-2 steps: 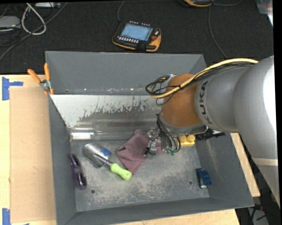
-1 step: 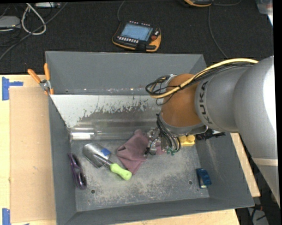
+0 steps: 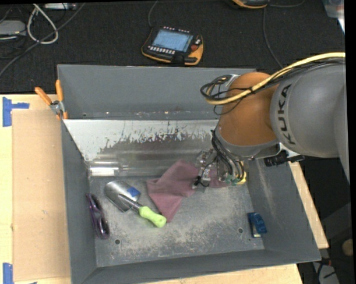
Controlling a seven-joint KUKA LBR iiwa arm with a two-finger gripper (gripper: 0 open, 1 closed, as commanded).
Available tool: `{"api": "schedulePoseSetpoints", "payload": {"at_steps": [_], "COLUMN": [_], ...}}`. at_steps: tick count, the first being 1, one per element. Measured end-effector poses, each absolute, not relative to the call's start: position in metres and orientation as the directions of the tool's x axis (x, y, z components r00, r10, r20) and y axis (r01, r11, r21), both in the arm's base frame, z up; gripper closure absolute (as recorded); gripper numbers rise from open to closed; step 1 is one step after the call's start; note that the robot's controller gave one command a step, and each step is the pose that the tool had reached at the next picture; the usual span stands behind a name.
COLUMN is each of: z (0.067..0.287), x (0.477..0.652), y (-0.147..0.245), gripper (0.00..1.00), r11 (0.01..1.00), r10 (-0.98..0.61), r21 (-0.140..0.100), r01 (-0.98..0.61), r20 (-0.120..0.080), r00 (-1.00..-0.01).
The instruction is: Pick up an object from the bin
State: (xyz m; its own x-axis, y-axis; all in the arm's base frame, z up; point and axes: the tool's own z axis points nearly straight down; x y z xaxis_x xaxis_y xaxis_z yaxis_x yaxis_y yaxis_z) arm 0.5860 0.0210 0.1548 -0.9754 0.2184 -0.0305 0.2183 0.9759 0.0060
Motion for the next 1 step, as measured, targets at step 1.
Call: {"api": "schedulePoseSetpoints", "payload": {"at_steps": [1], "z": [0.2087], "x": [0.5887], "y": [0.0200], "gripper": [1.00], "r11": [0.976], "r10": [0.220], "r21": [0.008], "r01": [0.219], "r20": [-0.037], "r00": [-0.975]}}
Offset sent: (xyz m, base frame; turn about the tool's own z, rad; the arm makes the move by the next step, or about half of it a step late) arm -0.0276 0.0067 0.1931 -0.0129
